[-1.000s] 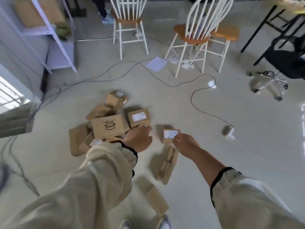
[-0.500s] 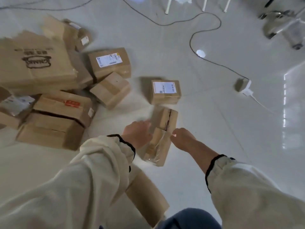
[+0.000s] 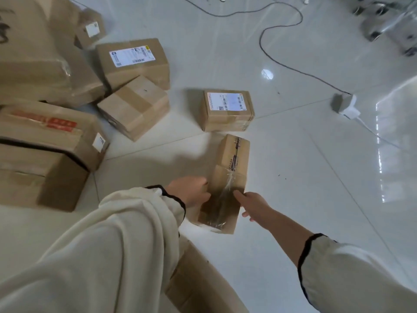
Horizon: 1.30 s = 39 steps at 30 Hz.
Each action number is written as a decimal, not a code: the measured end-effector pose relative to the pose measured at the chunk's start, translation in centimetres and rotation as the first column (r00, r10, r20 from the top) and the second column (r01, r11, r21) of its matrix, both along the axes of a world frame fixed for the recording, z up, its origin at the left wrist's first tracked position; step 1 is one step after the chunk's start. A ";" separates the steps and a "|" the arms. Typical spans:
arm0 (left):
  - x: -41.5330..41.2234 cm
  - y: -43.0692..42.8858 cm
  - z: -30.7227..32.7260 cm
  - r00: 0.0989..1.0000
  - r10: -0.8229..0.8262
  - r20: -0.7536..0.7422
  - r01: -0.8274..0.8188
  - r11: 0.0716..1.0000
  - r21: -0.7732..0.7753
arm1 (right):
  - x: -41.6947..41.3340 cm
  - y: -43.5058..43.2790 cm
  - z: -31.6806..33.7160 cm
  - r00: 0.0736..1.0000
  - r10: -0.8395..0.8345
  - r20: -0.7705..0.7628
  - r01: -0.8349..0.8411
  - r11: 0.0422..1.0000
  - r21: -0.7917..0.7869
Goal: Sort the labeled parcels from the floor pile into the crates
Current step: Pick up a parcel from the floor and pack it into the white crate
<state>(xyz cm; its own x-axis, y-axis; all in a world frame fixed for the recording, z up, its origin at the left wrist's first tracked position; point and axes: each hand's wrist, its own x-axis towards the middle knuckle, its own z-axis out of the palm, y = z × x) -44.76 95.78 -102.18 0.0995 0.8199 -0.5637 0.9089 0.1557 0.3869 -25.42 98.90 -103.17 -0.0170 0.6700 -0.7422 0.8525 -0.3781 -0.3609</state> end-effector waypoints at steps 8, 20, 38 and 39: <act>-3.5 0.4 -0.8 0.991 0.108 0.073 -0.103 0.992 -0.066 | -2.9 -0.3 -1.4 0.952 -0.256 -0.167 0.253 0.967 -0.043; -6.6 0.4 -2.5 0.982 0.186 -0.032 -0.182 0.980 0.083 | -3.6 -0.9 -3.2 0.859 -0.356 -0.368 0.199 0.894 -0.402; -8.8 -1.7 -1.1 0.970 0.077 -0.229 -0.123 0.973 -0.194 | -8.0 1.2 -1.9 0.959 -0.015 -0.284 -0.001 0.998 -0.056; -9.1 -2.1 -0.9 0.974 0.061 -0.220 -0.112 0.967 -0.231 | -8.7 2.2 -1.4 0.968 0.018 -0.250 -0.011 0.999 0.030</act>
<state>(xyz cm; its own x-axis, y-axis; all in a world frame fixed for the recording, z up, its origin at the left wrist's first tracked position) -53.82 93.70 -103.05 -0.1071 0.6581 -0.7452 0.9443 0.3020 0.1310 -34.09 101.14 -104.60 -0.2097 0.6889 -0.6938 0.7387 -0.3532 -0.5740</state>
